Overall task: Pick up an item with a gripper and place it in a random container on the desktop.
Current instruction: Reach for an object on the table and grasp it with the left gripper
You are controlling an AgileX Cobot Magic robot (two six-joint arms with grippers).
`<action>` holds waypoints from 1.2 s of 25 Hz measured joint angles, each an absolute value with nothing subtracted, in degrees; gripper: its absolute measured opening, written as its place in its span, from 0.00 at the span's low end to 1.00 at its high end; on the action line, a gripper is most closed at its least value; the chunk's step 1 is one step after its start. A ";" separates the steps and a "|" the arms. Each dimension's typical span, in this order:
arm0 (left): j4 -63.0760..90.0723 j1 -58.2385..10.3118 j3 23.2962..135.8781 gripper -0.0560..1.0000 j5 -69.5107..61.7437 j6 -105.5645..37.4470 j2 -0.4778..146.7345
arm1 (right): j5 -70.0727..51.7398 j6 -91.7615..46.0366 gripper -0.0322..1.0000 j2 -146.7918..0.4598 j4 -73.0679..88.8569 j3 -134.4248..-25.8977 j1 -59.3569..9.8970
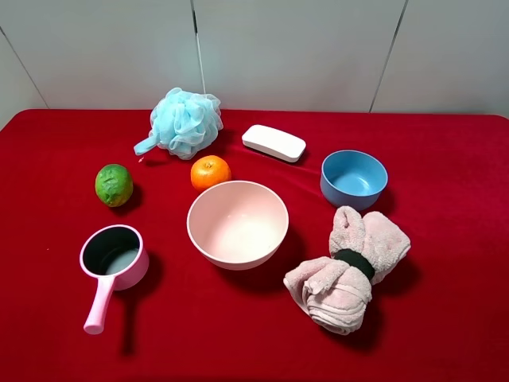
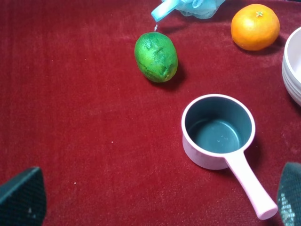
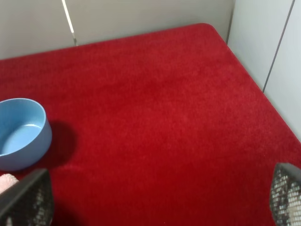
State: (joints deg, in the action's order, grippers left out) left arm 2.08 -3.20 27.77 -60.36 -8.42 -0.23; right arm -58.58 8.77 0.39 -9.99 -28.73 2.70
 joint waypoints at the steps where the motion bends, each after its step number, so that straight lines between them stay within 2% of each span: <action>1: 2.08 -3.20 27.77 0.98 -60.36 -8.42 -0.23 | -58.58 8.77 0.70 0.39 -9.99 -28.73 2.70; 25: 2.03 -3.20 28.99 0.98 -60.30 -6.21 -0.17 | -58.58 8.77 0.70 0.39 -9.99 -28.73 2.70; 30: 2.03 -3.20 31.64 0.98 -60.30 -5.64 5.90 | -58.58 8.77 0.70 0.39 -9.99 -28.73 2.70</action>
State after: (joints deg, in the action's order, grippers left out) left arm 2.03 -3.20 31.64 -60.30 -5.64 5.90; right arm -58.58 8.77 0.39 -9.99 -28.73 2.70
